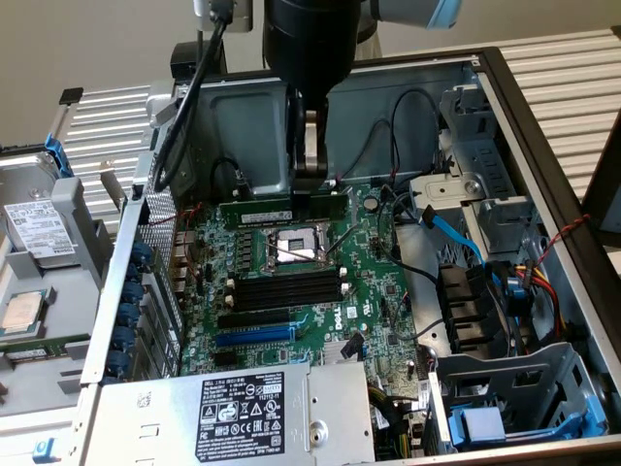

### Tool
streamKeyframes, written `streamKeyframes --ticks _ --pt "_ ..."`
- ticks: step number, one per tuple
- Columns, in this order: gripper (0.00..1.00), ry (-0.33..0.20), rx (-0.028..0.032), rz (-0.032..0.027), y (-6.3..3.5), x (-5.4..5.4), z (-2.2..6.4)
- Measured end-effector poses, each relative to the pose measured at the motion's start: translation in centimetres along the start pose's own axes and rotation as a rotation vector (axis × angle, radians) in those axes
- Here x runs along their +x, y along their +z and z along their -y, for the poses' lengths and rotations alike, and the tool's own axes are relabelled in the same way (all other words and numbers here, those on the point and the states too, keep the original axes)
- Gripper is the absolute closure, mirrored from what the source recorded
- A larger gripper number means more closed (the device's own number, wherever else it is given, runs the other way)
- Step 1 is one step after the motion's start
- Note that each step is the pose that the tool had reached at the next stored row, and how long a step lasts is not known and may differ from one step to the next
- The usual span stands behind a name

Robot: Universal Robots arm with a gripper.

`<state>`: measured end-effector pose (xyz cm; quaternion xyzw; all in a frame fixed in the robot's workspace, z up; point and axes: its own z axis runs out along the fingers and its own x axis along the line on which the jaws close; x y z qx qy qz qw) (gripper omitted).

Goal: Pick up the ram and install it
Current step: 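Insert the ram into the slot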

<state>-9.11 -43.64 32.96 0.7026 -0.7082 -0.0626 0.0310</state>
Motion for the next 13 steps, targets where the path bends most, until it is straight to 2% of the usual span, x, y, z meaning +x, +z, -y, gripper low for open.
streamKeyframes --ticks 4,13 --pt "0.88 0.000 0.0000 0.0000 0.80 -0.4 -0.33" --pt "0.88 0.000 0.0000 0.0001 2.50 -1.2 -0.47"
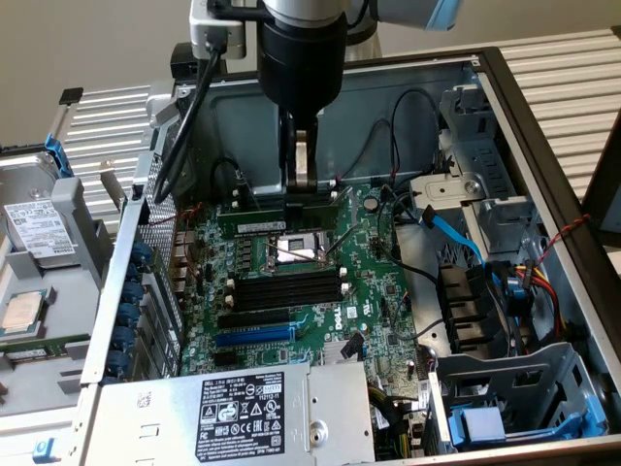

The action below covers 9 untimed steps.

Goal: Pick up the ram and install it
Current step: 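Insert the ram into the slot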

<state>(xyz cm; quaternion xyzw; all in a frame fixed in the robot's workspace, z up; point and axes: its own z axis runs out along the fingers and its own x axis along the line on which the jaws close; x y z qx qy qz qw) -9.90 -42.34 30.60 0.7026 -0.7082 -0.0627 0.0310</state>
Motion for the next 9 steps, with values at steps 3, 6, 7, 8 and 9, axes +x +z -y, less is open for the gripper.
streamKeyframes --ticks 3,6,7,8,9 --pt "0.88 0.000 0.0000 0.0000 0.56 -0.2 -0.03" --pt "0.88 0.000 0.0000 0.0000 1.12 -0.4 -0.04" --pt "0.88 0.000 0.0001 0.0001 1.32 -0.5 -0.03" --pt "0.88 0.000 0.0000 0.0000 1.49 -0.5 -0.02" --pt "0.88 0.000 -0.0001 -0.0001 1.67 -0.6 -0.01"
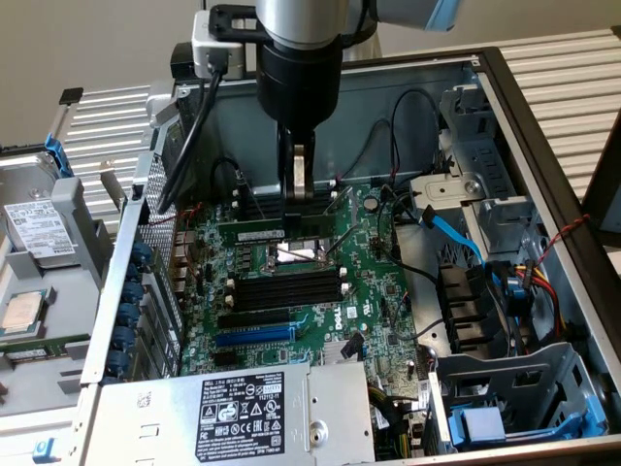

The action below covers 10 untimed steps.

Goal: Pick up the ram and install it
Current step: 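Insert the ram into the slot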

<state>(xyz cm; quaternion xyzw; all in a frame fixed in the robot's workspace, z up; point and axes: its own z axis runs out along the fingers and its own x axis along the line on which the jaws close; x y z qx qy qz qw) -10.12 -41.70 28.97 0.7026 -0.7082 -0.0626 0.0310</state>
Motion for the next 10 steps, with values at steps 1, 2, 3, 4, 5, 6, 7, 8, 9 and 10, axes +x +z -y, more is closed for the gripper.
streamKeyframes --ticks 1,2,3,4,5,6,7,8,9,10 --pt "0.88 0.000 0.0001 0.0001 0.19 0.0 0.02" --pt "0.88 0.000 0.0000 0.0001 0.36 0.0 0.03" --pt "0.88 0.000 0.0001 0.0001 0.55 0.0 0.05" --pt "0.88 0.000 0.0001 0.0002 0.73 0.0 0.07" --pt "0.88 0.000 0.0001 0.0001 0.91 0.0 0.09" --pt "0.88 0.000 0.0001 0.0001 1.11 0.0 0.11" --pt "0.88 0.000 0.0000 0.0000 1.28 0.0 0.13" --pt "0.88 0.000 0.0000 0.0000 1.46 0.0 0.14" --pt "0.88 0.000 0.0000 0.0001 1.64 0.0 0.17" --pt "0.88 0.000 0.0000 0.0001 1.82 0.0 0.19"
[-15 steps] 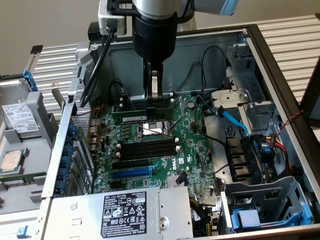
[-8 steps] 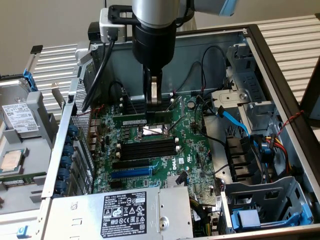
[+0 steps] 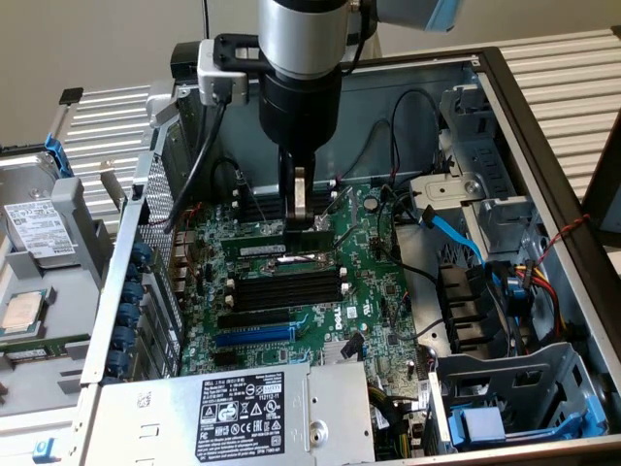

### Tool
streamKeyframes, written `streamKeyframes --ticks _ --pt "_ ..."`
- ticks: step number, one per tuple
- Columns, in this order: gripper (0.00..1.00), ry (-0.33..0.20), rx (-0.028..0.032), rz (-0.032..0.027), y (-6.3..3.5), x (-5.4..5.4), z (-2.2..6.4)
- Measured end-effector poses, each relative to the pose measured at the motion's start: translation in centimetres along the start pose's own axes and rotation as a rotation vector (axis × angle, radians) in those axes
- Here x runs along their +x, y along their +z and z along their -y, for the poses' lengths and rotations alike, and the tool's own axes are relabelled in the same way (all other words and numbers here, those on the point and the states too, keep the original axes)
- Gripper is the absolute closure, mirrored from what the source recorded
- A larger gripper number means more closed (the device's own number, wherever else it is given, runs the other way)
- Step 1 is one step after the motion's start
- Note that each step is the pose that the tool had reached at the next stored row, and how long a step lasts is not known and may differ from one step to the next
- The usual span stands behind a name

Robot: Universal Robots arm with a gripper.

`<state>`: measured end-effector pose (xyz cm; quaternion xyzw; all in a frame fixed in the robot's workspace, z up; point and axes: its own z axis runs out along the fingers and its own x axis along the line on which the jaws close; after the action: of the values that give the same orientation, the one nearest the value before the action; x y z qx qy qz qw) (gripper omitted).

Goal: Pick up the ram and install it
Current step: 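Insert the ram into the slot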

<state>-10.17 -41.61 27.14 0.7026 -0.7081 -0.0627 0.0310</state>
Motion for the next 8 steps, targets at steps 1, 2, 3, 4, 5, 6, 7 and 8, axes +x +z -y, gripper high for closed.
streamKeyframes --ticks 1,2,3,4,5,6,7,8 --pt "0.88 0.000 0.0000 0.0000 0.18 0.0 0.02" --pt "0.88 0.000 0.0001 0.0000 0.37 0.0 0.05" --pt "0.88 0.000 0.0001 0.0000 0.54 0.0 0.07" --pt "0.88 0.001 0.0002 0.0001 0.71 0.0 0.13" --pt "0.88 0.002 0.0003 0.0003 0.89 0.0 0.24" --pt "0.88 0.003 0.0003 0.0004 1.04 0.0 0.41" --pt "0.88 0.004 0.0004 0.0006 1.18 0.0 0.61" --pt "0.88 0.005 0.0004 0.0007 1.33 0.1 0.80"
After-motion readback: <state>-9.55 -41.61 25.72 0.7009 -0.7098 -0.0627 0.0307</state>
